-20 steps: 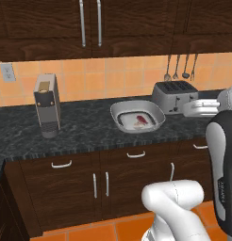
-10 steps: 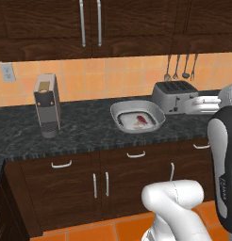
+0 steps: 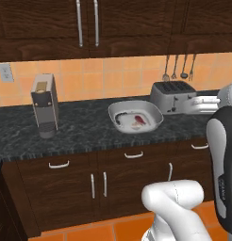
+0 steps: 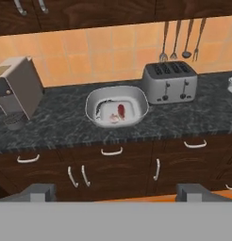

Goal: Place one garlic and one steak in each tupperware on the nearby counter, to pack two identical lunches.

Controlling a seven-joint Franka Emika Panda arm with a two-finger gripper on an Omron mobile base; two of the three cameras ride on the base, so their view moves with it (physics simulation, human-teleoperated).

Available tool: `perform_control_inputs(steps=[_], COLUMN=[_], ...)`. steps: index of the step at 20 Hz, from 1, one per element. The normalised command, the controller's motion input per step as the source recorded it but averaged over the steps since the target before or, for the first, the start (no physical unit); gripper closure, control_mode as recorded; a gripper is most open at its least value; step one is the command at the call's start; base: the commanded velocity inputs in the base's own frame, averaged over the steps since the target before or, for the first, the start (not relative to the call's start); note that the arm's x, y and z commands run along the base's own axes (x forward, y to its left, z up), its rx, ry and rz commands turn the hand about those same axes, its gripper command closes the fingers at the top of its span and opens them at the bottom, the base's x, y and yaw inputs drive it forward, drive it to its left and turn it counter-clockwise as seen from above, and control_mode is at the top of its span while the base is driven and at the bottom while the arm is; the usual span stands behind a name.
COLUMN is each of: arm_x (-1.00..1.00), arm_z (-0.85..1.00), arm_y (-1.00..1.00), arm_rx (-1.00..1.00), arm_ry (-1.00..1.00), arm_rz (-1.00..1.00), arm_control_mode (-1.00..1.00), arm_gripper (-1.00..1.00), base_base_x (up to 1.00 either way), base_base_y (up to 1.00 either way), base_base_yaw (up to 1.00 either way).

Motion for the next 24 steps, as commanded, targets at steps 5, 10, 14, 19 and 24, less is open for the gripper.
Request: perform_control_inputs(steps=[5,10,14,19,24], arm_x=[0.00,0.00,0.00,0.00,0.00], arm_z=[0.00,0.00,0.00,0.00,0.00], arm_y=[0.00,0.00,0.00,0.00,0.00], arm_rx=[0.00,0.00,0.00,0.00,0.00], arm_ry=[0.00,0.00,0.00,0.00,0.00], arm_rz=[0.00,0.00,0.00,0.00,0.00], arm_control_mode=[1.00,1.00,1.00,1.00,1.00], arm_gripper=[-1.00,-1.00,-1.00,-1.00,-1.00], base_base_x=[-0.09,-0.08,-0.06,-0.05,-0.04], base_base_y=[-0.75,-0.79,-0.81,-0.73,-0.66], base_base_yaw=[0.00,0.00,0.00,0.00,0.00])
